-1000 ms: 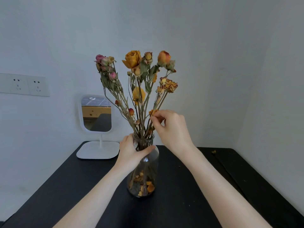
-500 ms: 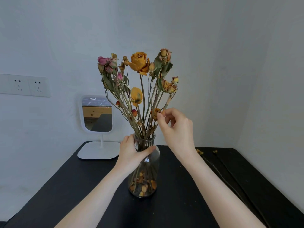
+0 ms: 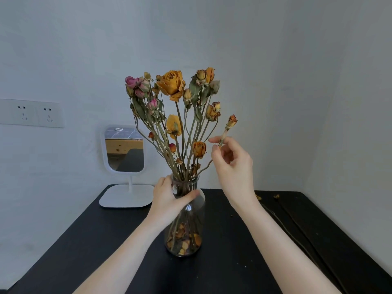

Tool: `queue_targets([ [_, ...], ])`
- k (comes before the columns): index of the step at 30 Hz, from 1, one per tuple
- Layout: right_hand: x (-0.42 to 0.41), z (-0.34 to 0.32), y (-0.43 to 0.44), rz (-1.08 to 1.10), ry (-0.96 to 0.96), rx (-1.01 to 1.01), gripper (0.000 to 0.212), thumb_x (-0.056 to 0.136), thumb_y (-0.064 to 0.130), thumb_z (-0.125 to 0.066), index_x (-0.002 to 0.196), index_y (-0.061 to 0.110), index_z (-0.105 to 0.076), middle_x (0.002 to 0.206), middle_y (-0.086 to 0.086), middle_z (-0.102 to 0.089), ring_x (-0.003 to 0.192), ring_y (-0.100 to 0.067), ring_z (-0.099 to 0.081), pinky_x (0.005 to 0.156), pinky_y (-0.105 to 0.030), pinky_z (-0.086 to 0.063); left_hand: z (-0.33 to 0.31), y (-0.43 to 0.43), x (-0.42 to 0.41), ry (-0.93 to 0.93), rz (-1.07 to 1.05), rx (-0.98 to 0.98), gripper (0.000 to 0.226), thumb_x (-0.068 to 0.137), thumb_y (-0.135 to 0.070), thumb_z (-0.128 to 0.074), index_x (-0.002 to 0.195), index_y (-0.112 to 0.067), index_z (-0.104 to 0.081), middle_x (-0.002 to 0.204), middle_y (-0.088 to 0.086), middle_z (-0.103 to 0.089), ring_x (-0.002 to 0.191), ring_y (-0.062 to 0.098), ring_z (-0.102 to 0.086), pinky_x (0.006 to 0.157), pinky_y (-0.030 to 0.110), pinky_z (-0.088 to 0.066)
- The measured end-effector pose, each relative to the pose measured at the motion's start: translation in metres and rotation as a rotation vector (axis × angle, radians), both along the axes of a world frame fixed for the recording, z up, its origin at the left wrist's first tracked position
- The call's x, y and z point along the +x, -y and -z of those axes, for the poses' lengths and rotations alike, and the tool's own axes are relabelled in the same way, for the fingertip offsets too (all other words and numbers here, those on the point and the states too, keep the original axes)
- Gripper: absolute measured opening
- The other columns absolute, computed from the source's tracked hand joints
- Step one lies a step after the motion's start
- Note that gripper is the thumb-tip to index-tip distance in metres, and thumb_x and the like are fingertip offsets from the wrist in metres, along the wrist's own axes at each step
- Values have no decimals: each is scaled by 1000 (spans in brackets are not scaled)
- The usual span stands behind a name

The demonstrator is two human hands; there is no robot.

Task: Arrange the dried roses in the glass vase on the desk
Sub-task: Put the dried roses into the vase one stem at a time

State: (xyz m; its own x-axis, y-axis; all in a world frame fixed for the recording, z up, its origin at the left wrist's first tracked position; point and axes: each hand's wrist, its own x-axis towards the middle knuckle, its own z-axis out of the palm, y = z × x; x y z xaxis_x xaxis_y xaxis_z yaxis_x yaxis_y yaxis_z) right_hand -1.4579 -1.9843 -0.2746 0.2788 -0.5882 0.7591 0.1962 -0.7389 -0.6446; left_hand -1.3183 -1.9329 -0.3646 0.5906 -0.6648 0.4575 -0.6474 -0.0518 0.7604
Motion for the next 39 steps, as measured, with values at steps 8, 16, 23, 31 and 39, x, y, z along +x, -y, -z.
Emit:
queue_targets([
  [8,4,-5,11,100,-119,61,3,90,21,-58,89,19,-58,75,11,-56,68,-4,-53,62,-9,-44,-5,-7,3,-43,57,-2,43,70,-48,-73,103,-42,-45,93,-32,-46,94,-3,-46,83,18,-38],
  [16,15,-19,3,15,-222,74,12,84,26,-66,74,19,-64,68,8,-61,62,-4,-54,55,-9,-43,-11,-13,10,-141,105,46,54,75,-29,-73,120,-24,-43,106,-17,-53,103,4,-49,86,21,-37],
  [23,25,-13,-7,51,-370,38,25,82,29,-68,61,22,-57,57,11,-53,52,0,-50,48,-6,-34,-10,-9,5,-36,19,1,55,67,-47,-75,113,-21,-59,111,0,-58,113,16,-47,97,39,-43],
  [31,29,-5,-8,110,-365,24,22,82,30,-68,63,23,-59,58,12,-55,55,-3,-54,51,-9,-39,-12,-10,-1,-113,6,-90,53,66,-32,-81,107,-27,-46,107,-7,-60,102,12,-57,89,32,-48],
  [39,32,1,-11,129,-322,-41,17,80,33,-69,67,24,-62,59,15,-55,59,-4,-58,58,-15,-48,-6,-7,-1,-120,36,-107,42,71,-27,-78,98,-32,-46,90,-21,-54,83,-8,-51,66,11,-37],
])
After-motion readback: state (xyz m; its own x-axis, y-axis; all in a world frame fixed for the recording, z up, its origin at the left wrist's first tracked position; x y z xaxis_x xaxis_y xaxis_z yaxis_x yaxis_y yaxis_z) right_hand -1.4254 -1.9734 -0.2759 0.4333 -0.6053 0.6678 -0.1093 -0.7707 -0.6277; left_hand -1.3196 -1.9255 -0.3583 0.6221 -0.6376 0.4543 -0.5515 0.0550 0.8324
